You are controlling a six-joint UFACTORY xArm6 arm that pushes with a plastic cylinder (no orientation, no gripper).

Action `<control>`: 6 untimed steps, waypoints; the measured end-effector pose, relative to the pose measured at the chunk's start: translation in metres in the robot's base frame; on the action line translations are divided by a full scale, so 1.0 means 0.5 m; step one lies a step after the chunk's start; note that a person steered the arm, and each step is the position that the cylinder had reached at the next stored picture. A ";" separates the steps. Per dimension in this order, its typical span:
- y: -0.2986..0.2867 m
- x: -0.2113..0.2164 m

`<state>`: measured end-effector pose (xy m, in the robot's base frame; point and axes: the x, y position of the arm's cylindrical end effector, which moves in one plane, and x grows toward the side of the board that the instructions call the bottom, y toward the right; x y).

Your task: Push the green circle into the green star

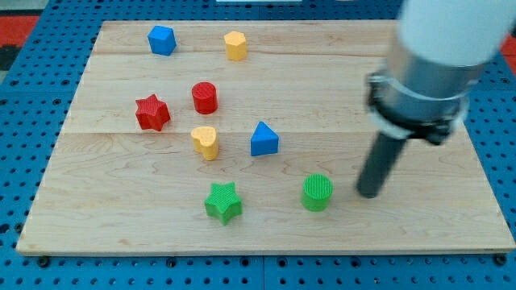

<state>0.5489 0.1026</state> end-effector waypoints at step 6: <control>-0.313 0.068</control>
